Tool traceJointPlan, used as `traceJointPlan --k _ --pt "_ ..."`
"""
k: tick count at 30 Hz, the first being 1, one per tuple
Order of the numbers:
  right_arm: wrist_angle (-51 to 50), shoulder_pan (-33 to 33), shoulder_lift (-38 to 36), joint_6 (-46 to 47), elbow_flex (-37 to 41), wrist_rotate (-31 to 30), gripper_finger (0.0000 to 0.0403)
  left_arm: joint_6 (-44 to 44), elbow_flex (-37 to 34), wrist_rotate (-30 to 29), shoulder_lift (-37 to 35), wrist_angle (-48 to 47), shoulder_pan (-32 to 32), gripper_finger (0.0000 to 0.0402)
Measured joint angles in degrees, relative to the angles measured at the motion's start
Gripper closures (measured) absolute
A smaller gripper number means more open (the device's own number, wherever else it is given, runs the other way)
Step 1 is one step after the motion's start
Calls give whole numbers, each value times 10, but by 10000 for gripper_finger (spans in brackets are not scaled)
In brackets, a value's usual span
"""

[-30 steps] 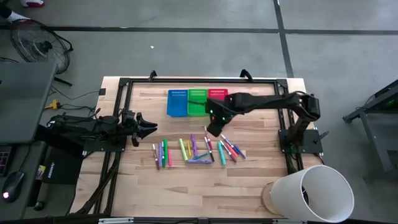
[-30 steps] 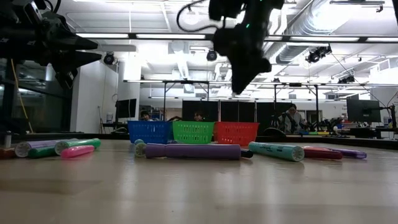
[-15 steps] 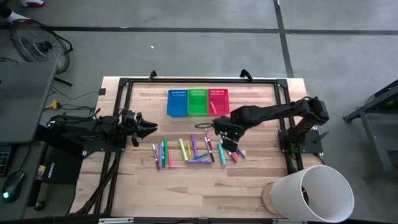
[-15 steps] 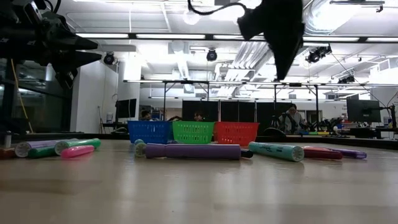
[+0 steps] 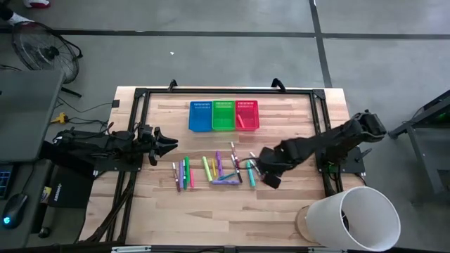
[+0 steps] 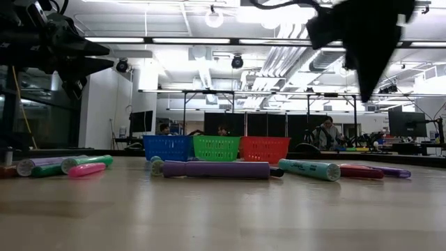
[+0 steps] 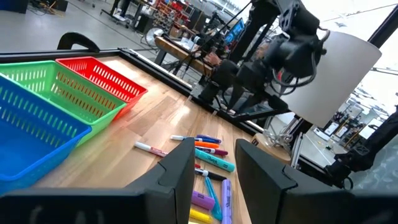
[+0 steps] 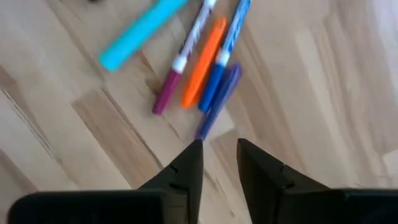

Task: Pick & Place Markers
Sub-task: Put the blue highlighter pen into the red bin

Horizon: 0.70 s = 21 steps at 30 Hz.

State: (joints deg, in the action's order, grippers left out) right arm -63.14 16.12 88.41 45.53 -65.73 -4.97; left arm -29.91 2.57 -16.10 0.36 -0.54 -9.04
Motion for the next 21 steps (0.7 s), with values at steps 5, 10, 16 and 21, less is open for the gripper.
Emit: traceJointPlan --k 5,10,16,21 --pt "12 36 -20 62 56 3 274 0 0 0 0 0 0 286" --pt "23 51 -20 124 90 19 244 0 0 0 0 0 0 286" --pt "42 50 -20 177 126 52 229 0 0 0 0 0 0 286" --pt "73 49 -20 191 158 74 232 0 0 0 0 0 0 286"
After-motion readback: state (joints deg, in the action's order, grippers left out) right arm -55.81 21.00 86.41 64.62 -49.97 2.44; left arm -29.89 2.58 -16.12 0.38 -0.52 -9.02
